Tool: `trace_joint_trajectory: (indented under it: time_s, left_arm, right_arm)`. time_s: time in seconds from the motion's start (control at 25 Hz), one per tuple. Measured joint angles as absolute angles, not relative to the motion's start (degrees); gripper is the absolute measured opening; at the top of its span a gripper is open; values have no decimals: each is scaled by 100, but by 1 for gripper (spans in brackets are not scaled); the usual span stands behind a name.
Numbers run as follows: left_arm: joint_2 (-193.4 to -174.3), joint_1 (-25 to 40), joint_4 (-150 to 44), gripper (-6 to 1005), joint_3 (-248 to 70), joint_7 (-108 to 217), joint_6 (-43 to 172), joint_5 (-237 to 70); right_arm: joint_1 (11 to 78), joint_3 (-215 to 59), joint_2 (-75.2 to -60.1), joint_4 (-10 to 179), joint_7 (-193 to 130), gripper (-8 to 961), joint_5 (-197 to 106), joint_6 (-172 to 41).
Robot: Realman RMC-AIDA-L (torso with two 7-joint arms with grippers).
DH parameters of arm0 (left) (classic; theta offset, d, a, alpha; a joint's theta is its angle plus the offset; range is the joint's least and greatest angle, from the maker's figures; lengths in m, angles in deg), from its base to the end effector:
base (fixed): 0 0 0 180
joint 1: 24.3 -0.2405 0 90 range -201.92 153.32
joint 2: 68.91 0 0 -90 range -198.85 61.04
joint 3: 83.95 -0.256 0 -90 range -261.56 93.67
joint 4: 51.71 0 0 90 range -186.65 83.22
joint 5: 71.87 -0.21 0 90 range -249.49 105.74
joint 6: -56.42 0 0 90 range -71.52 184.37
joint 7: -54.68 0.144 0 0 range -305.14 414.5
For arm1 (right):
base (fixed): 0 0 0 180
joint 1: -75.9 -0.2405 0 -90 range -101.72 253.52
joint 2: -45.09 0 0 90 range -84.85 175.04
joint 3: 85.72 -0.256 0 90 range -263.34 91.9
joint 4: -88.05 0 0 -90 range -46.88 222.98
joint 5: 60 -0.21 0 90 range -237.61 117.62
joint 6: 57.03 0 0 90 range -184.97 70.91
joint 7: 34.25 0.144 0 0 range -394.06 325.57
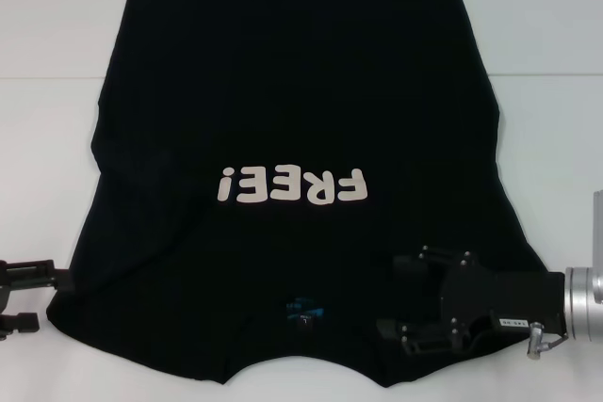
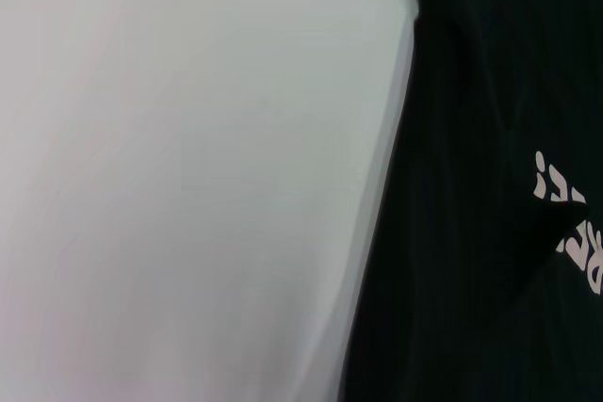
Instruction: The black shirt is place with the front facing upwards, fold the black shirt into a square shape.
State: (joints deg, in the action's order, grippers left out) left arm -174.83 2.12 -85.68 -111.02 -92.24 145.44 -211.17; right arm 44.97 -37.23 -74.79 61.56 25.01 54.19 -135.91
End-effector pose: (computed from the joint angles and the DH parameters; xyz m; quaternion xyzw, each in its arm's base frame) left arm -0.3775 0.2952 0.0883 -0.6083 -0.7732 -0.1292 0.1247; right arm 0.2772 0.3130 -0.0584 -0.9718 0.1123 0.1691 0.1203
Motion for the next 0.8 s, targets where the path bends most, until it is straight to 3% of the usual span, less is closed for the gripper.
trace_joint_trajectory:
  time_s: [0.8]
  left_arm:
    - [-17719, 539, -8366, 949, -11088, -9263, 14374, -21118]
  right_arm:
    - [4496, -3736, -7470, 6151, 2564, 930, 5417, -13677]
